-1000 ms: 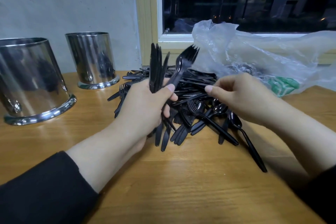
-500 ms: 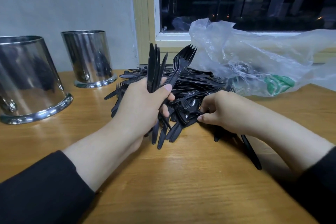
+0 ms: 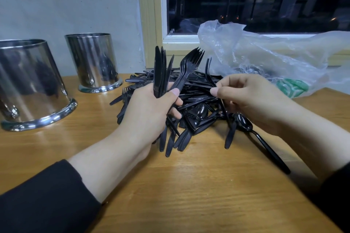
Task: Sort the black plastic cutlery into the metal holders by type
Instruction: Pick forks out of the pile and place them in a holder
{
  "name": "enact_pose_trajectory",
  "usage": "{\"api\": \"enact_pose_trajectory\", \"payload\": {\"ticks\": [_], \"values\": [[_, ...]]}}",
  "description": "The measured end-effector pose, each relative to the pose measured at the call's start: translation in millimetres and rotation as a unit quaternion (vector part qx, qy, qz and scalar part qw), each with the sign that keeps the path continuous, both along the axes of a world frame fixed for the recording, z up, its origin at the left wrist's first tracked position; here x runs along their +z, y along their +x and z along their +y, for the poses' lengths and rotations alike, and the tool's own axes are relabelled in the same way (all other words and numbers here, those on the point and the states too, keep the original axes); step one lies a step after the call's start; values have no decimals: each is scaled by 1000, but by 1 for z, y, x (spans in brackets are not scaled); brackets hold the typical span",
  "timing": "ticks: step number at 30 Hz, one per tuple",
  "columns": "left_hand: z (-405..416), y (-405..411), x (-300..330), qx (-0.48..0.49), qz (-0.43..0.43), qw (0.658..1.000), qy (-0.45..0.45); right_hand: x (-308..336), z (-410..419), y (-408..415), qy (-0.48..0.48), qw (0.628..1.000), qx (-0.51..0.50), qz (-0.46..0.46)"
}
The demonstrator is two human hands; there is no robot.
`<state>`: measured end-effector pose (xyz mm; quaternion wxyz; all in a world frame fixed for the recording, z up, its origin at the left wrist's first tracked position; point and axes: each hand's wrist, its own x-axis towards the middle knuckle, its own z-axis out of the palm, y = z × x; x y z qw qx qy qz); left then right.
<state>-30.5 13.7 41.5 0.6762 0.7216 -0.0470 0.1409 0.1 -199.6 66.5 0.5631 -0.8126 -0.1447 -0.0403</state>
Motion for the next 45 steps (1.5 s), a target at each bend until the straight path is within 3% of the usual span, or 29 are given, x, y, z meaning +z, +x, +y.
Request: {"api": "enact_pose_trajectory", "payload": {"ticks": [6, 12, 20, 33, 38, 45], "values": [[-11, -9, -1, -25, -3, 999, 26, -9, 17, -3, 119, 990, 58, 57], [-12, -9, -4, -40, -3, 998, 51, -10, 25, -10, 201, 975, 46, 85], [-10, -6, -5, -18, -18, 997, 78, -10, 28, -12, 217, 972, 51, 71], [-7, -8, -5, -138, 22, 989, 55, -11, 27, -13, 236, 966, 66, 85], [-6, -4, -7, -105, 31, 993, 48, -13, 25, -9, 186, 977, 60, 80], [-5, 0, -8, -73, 29, 997, 20, -9, 22, -10, 202, 967, 93, 121]]}}
